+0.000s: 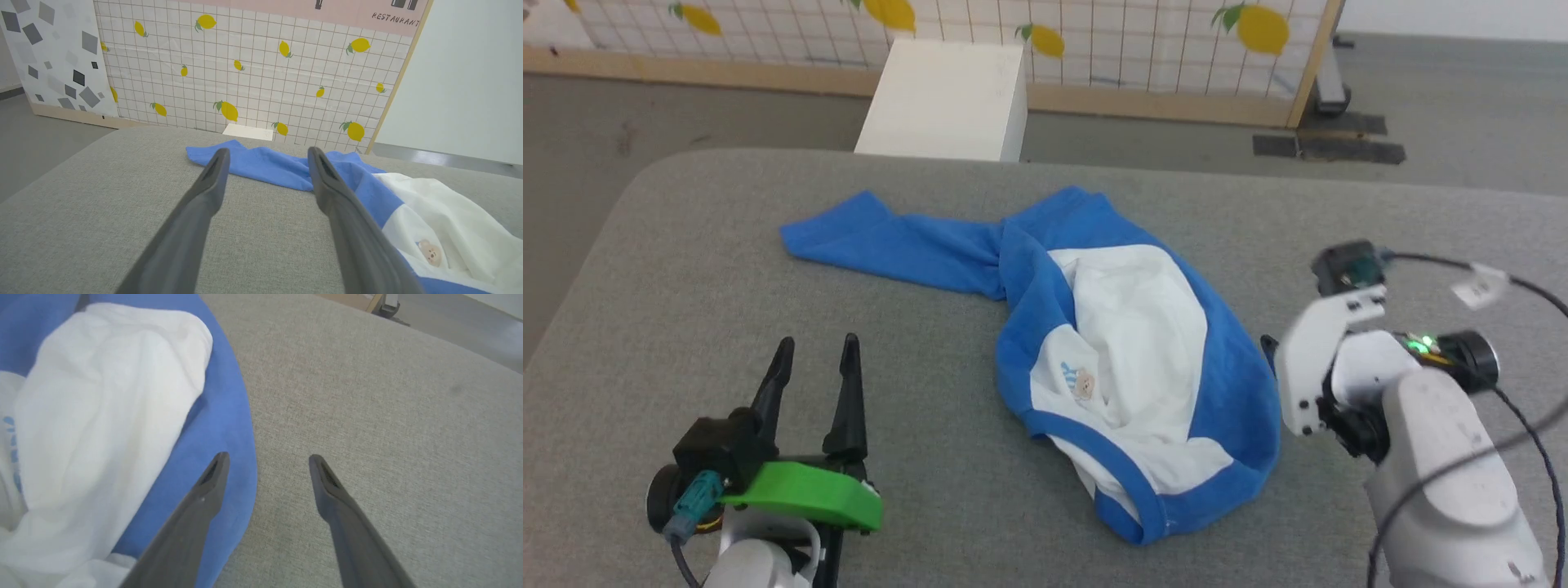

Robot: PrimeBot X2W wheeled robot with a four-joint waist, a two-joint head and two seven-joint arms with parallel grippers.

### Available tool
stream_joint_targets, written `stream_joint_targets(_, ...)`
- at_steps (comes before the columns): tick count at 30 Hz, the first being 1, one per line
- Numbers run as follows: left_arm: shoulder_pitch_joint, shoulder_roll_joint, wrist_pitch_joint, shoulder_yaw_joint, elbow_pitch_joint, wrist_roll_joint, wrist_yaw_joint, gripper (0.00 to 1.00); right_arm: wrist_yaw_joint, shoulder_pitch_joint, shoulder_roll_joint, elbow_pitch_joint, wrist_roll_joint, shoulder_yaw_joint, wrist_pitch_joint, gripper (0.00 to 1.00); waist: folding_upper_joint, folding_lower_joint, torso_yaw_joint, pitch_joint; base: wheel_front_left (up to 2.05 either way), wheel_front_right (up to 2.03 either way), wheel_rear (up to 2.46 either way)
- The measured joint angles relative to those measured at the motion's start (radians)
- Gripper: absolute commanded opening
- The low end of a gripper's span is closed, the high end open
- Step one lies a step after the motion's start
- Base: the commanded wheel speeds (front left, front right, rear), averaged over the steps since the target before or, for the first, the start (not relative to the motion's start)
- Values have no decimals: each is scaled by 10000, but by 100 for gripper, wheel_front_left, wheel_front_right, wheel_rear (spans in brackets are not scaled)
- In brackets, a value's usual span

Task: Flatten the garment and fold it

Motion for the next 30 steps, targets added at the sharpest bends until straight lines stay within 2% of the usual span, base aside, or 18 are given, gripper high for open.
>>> stream_joint_targets(4,-327,-307,0,236,59,263,-353,100,0,-746,-2,794,-767,401,1586,100,0,0,237,457,0,0,0)
stream_joint_targets(9,-613,-608,0,510,157,435,-729,100,-6,-953,-6,1465,-907,867,2614,100,0,0,611,920,0,0,0)
stream_joint_targets(10,-636,-648,-2,562,201,472,-794,100,-6,-1083,-25,1540,-767,890,2995,84,0,0,697,993,0,0,0)
stream_joint_targets(11,-641,-683,0,610,238,506,-838,100,-4,-1198,-63,1549,-606,882,3262,53,0,0,757,1044,0,0,0)
stream_joint_targets(12,-640,-729,0,673,288,520,-882,100,-4,-1275,-98,1505,-443,874,3369,3,0,0,818,1111,0,0,0)
stream_joint_targets(13,-641,-779,0,746,341,548,-909,100,-4,-1277,-123,1407,-399,853,3283,0,0,0,865,1169,0,0,0)
stream_joint_targets(16,-639,-863,0,903,451,640,-1009,100,4,-1234,-132,1156,-138,499,2738,0,0,0,905,1221,0,0,0)
stream_joint_targets(19,-639,-936,0,988,476,853,-1101,100,4,-1123,-357,690,36,-343,1839,0,0,0,861,1125,0,0,0)
stream_joint_targets(23,-635,-1085,0,1127,476,961,-1168,100,2,-946,-1011,-263,31,-1996,825,0,0,0,741,905,0,0,0)
stream_joint_targets(27,-615,-1172,0,1237,476,1022,-1231,100,2,-314,-1547,-1091,-594,-3996,384,0,0,0,612,768,0,0,0)
stream_joint_targets(30,-532,-1206,0,1356,529,1022,-1289,100,2,363,-1507,-1503,-1124,-5614,339,0,0,0,537,701,0,0,0)
